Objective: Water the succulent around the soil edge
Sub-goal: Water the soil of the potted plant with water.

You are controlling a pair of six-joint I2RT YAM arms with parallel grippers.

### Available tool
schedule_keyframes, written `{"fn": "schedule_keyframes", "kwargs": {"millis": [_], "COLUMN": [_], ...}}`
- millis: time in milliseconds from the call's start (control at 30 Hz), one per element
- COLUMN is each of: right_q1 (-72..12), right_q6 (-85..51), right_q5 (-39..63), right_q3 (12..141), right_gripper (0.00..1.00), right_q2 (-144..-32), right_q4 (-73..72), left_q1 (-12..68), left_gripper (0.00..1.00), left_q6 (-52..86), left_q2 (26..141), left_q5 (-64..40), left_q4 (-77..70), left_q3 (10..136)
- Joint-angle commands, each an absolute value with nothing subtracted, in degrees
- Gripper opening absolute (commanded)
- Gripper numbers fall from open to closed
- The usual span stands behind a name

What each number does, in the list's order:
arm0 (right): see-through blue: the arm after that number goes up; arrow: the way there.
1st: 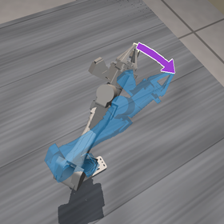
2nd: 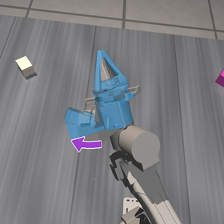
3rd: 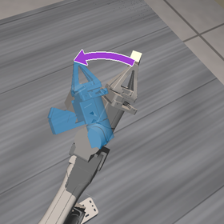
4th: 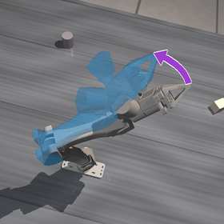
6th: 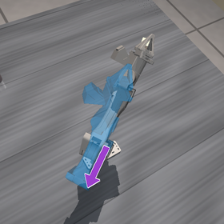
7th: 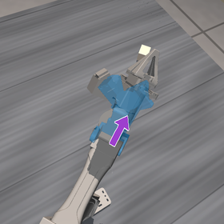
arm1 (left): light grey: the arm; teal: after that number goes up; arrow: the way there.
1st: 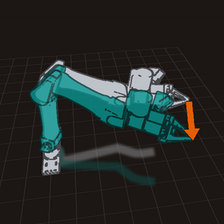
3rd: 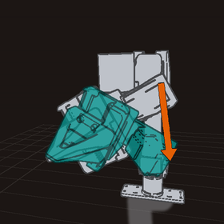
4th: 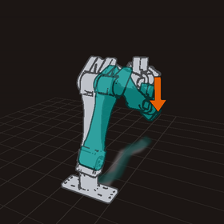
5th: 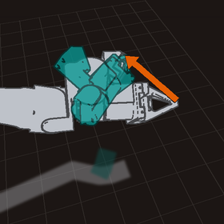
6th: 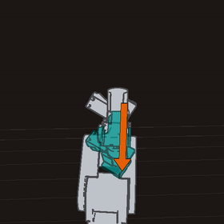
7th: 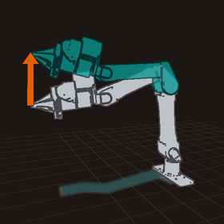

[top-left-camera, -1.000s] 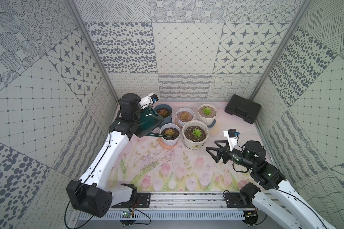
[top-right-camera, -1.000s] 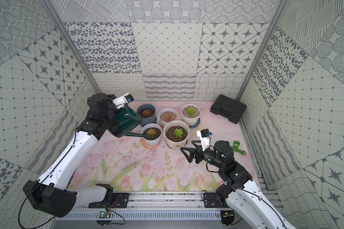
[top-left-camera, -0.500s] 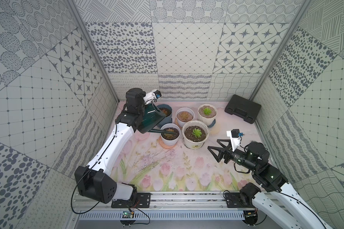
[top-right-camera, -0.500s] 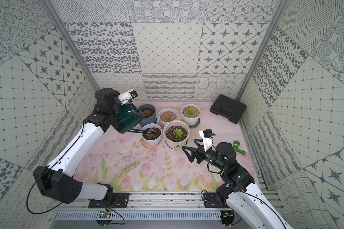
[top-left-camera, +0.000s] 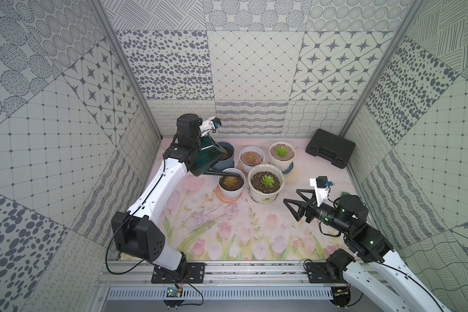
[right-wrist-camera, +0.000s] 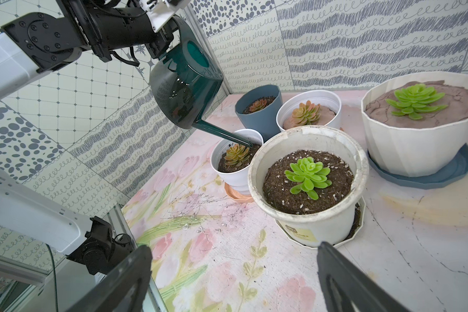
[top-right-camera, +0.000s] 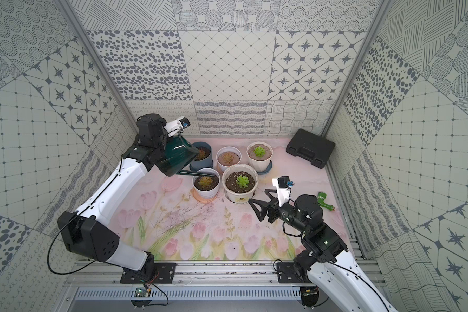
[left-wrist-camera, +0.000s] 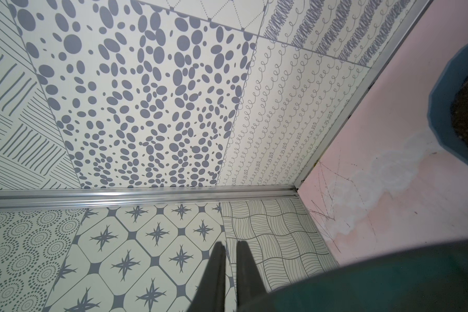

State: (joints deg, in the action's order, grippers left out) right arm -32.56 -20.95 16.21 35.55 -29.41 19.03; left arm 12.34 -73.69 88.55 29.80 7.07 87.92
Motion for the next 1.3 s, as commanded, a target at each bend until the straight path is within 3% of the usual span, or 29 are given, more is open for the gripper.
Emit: {"fn": "schedule_keyframes", "kwargs": {"millis": [0,1267], "right_q1": [-32.87,-32.87], "right_q6": [-20.04,-22.06], "right_q5": [15.51,18.43], "right_q3": [35.49,33.84], "right_gripper": [0.97,0.97], "right_q2": [-28.40,-30.63], "right_q4": [17.03,13.05], "left_q1": [11.96,4.73], "left_gripper": [0.00,0.00], "left_q6": [-73.88,-70.15], "left_q2": [89.01,86.56], "left_q5": [31.96,34.79], "left_q4": [2.53,4.15], "left_q3": [89.21,85.64]}}
